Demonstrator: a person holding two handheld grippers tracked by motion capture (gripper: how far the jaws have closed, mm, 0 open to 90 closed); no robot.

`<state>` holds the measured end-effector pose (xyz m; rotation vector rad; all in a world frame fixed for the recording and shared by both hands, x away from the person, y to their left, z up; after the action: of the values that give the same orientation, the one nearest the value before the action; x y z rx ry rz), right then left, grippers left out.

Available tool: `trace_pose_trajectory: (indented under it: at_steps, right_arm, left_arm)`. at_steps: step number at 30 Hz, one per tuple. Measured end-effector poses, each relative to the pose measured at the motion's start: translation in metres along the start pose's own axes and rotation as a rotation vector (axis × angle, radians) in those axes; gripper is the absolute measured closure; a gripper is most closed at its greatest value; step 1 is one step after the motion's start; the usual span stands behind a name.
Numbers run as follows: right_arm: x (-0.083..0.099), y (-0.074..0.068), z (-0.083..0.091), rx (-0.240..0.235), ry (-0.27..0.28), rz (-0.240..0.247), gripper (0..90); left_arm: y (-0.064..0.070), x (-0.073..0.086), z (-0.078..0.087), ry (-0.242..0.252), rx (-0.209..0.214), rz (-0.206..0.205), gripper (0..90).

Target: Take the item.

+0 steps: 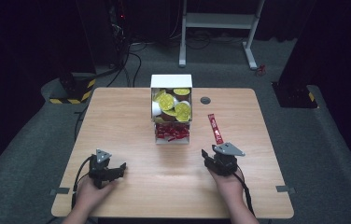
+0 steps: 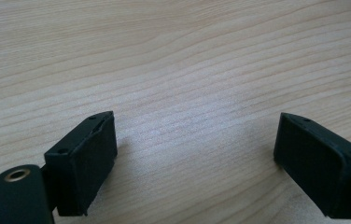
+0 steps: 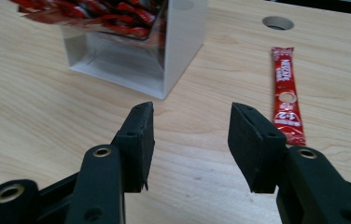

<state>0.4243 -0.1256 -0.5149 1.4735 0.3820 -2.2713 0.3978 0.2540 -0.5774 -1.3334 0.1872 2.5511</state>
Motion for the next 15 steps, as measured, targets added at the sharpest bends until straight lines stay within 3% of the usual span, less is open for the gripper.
trace_pose_trajectory:
  at_steps: [15]
  right_arm:
    - [0.032, -0.03, 0.003, -0.054, -0.046, 0.046, 47.3]
  left_arm:
    - [0.0, 0.0, 0.0, -0.001, 0.001, 0.0, 13.7]
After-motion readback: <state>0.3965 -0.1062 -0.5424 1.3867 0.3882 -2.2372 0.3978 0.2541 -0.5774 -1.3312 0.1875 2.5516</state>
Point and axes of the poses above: each handheld gripper's, and its own axes: z roughly backward along the jaws, x roughly out of its underside, y roughly to its right, the point moved 7 cm from there along -z, roughly forward along the jaws, and after that the axes turned 8 degrees about y, right-handed, at the moved point
